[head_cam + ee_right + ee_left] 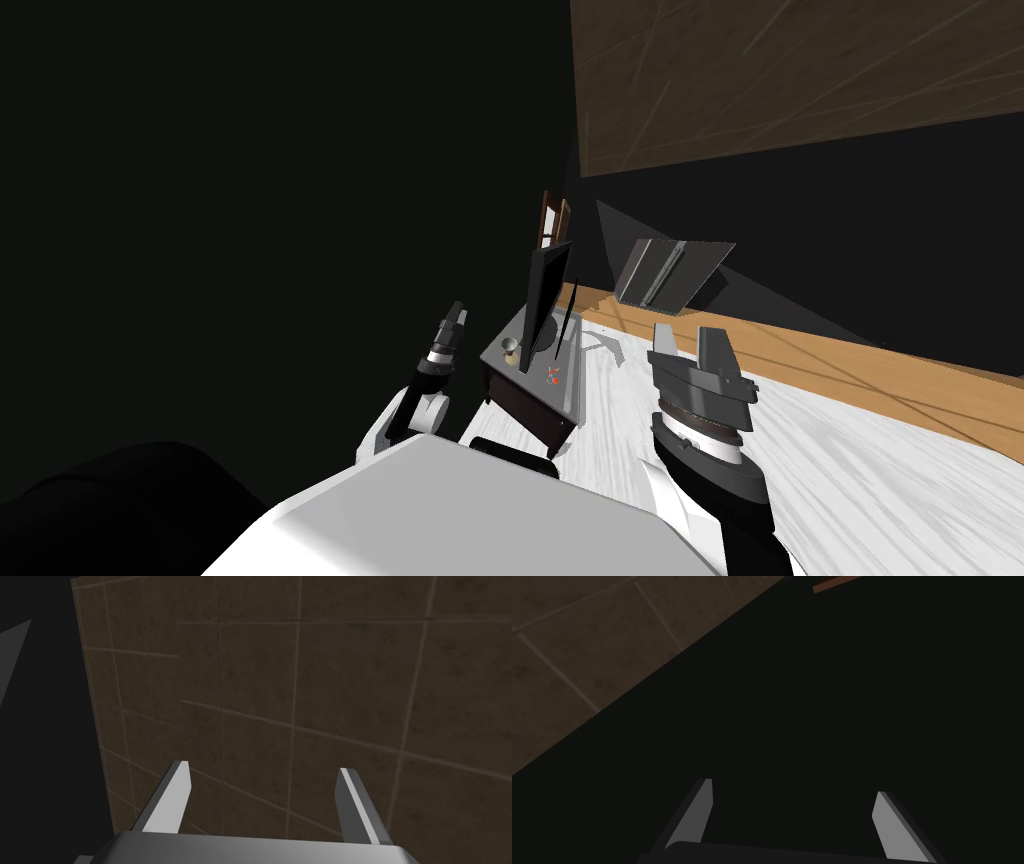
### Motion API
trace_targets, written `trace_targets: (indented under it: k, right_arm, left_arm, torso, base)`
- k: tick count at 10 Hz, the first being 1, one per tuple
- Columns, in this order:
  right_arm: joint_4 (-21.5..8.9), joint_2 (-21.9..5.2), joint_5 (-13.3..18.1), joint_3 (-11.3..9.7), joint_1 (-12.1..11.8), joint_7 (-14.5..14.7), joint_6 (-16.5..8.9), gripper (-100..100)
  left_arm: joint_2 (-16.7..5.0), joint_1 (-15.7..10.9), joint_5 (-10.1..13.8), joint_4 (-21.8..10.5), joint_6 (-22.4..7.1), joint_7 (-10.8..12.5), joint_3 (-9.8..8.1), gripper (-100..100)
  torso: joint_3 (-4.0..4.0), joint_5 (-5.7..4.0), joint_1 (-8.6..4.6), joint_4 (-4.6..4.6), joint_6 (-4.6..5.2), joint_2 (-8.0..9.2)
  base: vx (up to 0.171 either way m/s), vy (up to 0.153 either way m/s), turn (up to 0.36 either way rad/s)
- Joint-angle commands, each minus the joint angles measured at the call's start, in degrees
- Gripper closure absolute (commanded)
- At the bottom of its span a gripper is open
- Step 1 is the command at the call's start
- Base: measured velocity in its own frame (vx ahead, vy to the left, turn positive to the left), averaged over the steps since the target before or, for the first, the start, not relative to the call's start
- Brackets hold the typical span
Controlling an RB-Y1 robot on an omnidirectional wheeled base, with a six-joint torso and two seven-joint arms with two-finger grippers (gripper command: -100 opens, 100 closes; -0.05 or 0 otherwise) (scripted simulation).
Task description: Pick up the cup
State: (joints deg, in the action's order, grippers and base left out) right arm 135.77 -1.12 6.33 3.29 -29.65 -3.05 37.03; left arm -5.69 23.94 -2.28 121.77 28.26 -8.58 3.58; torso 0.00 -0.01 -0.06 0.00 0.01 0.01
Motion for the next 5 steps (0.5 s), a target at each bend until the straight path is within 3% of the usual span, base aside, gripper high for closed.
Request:
trace_targets:
  k: [1,4,5]
  right_arm:
    - [0.00,0.00,0.00,0.00,0.00,0.00,0.00,0]
    - [0.00,0.00,0.00,0.00,0.00,0.00,0.00,0]
    - [0.00,0.00,0.00,0.00,0.00,0.00,0.00,0]
  left_arm:
    - [-0.26,-0.77,-0.08,-1.77,-0.47,-0.08,-0.04,-100]
    - [-1.48,-3.92,-0.63,-7.09,-4.24,-0.13,0.29,-100]
    - [-1.48,-3.92,-0.63,-8.03,-4.24,-0.13,0.29,-100]
  torso:
    - [0.00,0.00,0.00,0.00,0.00,0.00]
    - [0.00,0.01,0.07,0.00,-0.01,0.00]
    - [-0.01,0.01,0.07,0.00,0.01,-0.03]
  base:
    - [-0.003,-0.008,-0.017]
    - [-0.002,-0.003,-0.065]
    - [0.002,0.003,-0.029]
